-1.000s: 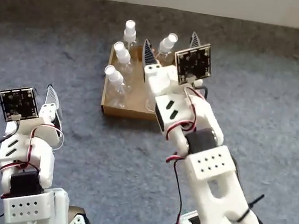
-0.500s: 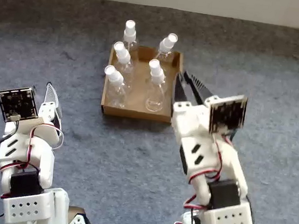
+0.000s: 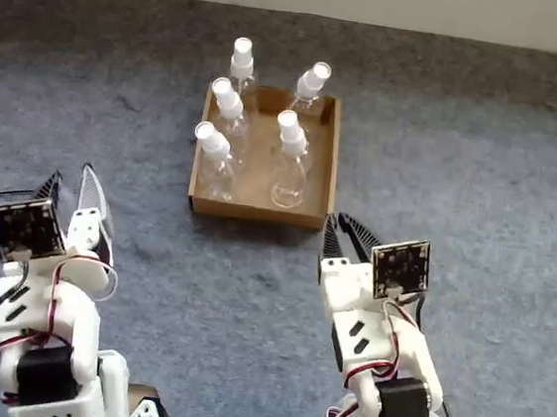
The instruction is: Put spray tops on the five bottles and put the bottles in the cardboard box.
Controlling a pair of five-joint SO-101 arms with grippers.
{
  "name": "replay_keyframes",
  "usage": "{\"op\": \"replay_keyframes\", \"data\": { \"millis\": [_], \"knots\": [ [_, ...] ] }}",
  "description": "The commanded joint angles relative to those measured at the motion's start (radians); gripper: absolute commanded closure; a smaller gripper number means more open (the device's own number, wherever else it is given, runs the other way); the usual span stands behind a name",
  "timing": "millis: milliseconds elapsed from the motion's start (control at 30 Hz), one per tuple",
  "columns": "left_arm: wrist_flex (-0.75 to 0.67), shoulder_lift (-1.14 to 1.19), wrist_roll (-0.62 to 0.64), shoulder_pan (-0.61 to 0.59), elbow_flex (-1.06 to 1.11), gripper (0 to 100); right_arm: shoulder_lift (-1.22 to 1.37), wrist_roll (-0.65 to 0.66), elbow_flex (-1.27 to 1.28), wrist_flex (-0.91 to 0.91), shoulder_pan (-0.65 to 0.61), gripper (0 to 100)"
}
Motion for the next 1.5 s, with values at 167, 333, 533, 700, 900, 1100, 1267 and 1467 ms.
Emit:
{"op": "replay_keyframes", "data": {
  "millis": [167,333,533,700,900,1100,1267,1467],
  "knots": [
    [0.051,0.001,0.006,0.013,0.191,87,-0.019,0.000,0.182,0.002,0.120,99.4],
    [0.003,-0.001,0.005,0.012,0.334,88,-0.018,0.000,0.269,0.024,0.199,99.4],
    [0.072,-0.001,0.006,0.016,0.329,88,-0.018,-0.002,0.271,0.124,0.237,99.4],
    [0.295,-0.001,0.005,0.010,0.331,100,-0.018,-0.008,0.271,0.383,0.237,99.4],
    [0.519,-0.005,-0.095,0.004,0.331,99,-0.018,-0.002,0.271,0.613,0.245,99.4],
    [0.520,-0.005,-0.150,-0.091,0.331,99,-0.018,0.000,0.271,0.611,0.245,99.4],
    [0.520,-0.005,-0.147,-0.154,0.331,99,-0.018,0.000,0.271,0.611,0.243,99.4],
    [0.520,-0.005,-0.147,-0.154,0.331,99,-0.018,0.000,0.271,0.611,0.243,99.4]
  ]
}}
